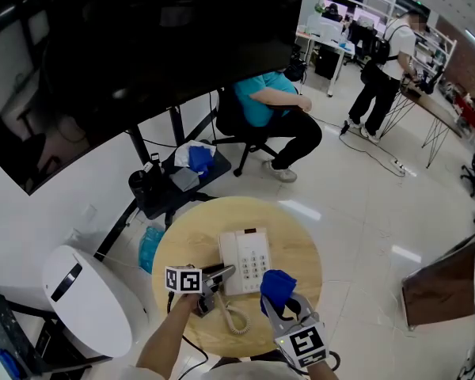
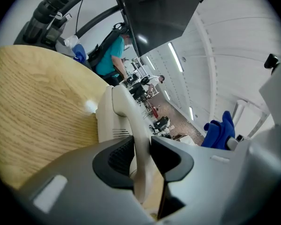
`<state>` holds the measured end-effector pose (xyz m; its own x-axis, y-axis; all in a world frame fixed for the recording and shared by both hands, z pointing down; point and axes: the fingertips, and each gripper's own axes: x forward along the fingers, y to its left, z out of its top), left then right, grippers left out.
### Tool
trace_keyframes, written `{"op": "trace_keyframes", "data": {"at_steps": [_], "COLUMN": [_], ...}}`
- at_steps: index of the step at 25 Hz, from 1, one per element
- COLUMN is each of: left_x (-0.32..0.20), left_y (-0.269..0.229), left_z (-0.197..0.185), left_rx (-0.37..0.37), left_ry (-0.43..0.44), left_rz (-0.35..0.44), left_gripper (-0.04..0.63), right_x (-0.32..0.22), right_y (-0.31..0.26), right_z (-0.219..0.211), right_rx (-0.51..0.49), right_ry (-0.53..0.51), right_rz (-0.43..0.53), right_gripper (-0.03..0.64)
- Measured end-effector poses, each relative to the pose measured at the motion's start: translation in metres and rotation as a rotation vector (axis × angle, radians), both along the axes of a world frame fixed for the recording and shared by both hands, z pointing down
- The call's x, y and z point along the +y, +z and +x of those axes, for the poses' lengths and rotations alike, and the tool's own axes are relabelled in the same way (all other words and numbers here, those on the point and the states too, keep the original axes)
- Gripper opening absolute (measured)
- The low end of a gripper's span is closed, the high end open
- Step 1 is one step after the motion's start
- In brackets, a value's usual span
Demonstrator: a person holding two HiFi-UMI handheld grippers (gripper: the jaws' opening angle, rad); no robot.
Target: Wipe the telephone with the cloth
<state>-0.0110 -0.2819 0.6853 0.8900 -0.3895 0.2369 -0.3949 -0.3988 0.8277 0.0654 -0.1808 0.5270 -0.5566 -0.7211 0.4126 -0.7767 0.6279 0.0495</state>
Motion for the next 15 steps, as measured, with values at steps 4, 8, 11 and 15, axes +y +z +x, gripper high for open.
{"op": "trace_keyframes", "data": {"at_steps": [4,8,11,15], "left_x": [0.0,0.005,0.009,0.014], "left_y": [-0.006,-0.014,-0.03,-0.059], "left_z": [-0.001,-0.001,0.002,0.005], "left_rx": [0.001,-0.015,0.004,0.028], "left_ry": [-0.024,-0.021,-0.023,-0.016], "left_rz": [-0.007,0.017,0.044,0.104], "left_gripper": [0.09,0.086,0.084,0.084], "right_x": [0.001,0.003,0.004,0.0], "right_y": [0.0,-0.002,-0.004,-0.018], "right_z": [0.0,-0.004,-0.006,-0.011], "right_rx": [-0.016,-0.032,-0.037,-0.058], "right_ry": [-0.001,-0.009,-0.014,-0.017], "right_rz": [-0.006,-0.007,-0.001,0.035], "right_gripper": [0.06,0.06,0.06,0.06]}}
